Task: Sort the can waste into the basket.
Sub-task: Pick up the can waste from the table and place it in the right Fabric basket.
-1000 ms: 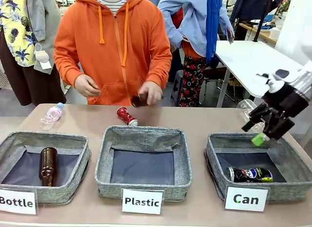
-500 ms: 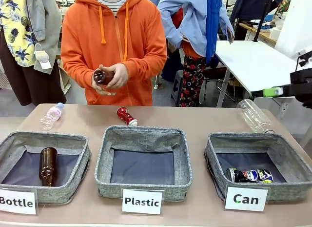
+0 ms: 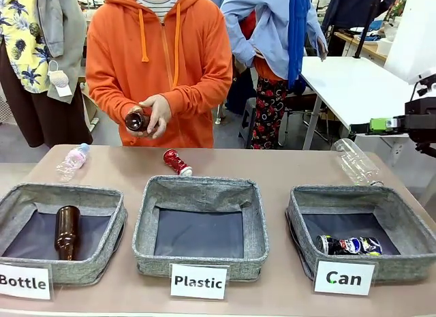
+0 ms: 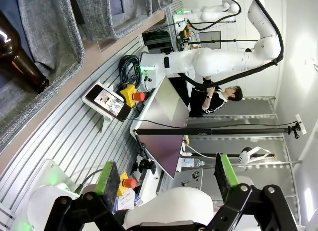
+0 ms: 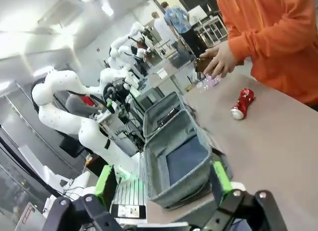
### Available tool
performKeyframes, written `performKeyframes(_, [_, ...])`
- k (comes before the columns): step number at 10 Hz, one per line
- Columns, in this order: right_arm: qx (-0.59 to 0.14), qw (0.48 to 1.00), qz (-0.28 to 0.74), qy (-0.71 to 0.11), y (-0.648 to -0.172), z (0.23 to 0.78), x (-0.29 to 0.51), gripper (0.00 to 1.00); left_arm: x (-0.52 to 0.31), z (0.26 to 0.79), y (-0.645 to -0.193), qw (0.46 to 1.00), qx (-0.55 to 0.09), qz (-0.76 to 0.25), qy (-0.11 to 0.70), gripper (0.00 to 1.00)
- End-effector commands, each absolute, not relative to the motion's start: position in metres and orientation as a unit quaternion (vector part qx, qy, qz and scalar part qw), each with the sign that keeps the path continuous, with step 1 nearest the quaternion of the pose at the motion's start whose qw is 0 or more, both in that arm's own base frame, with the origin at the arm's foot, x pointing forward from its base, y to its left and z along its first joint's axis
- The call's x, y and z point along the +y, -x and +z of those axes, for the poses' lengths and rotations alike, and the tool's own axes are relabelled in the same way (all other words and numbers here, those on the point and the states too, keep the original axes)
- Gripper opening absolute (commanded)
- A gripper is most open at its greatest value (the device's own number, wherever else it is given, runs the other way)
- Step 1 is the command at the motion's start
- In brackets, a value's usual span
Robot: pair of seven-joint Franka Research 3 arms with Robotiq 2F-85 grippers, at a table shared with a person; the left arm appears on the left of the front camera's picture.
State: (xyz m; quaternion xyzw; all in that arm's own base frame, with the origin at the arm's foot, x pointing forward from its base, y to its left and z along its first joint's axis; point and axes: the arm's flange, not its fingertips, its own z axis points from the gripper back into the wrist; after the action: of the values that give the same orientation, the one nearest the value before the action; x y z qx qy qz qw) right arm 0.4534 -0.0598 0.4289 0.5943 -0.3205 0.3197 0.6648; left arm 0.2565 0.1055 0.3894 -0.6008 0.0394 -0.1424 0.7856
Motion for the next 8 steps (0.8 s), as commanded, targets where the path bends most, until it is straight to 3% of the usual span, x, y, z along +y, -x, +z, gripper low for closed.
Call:
performKeyframes(1, [-0.319,0.673,0.324,-0.583,-0.450,0.432,-0.060,1.00,0.106,0.389,-0.257,0.786,0.039,-0.142,0.601,1.00])
performKeyframes(2, [-0.319,0.673,0.324,-0.583,-0.450,0.432,-0.060,1.00,0.124,0.436,-0.213,0.753,-0.006,-0.210,0.624,1.00])
performKeyframes(4, [-0.319,0.673,0.324,-0.583,-0.450,0.432,-0.060,1.00,0.179,0.466,-0.164,0.720,-0.052,-0.251,0.644,1.00])
performKeyframes(6, [-0.319,0.673,0.324,-0.583,-0.450,0.432,-0.060,1.00,0.239,0.460,-0.117,0.701,-0.127,-0.218,0.667,1.00])
performKeyframes(8, [-0.319,0.673,0.324,-0.583,-0.450,0.432,-0.060,1.00,0.267,0.452,-0.103,0.685,-0.172,-0.192,0.682,1.00])
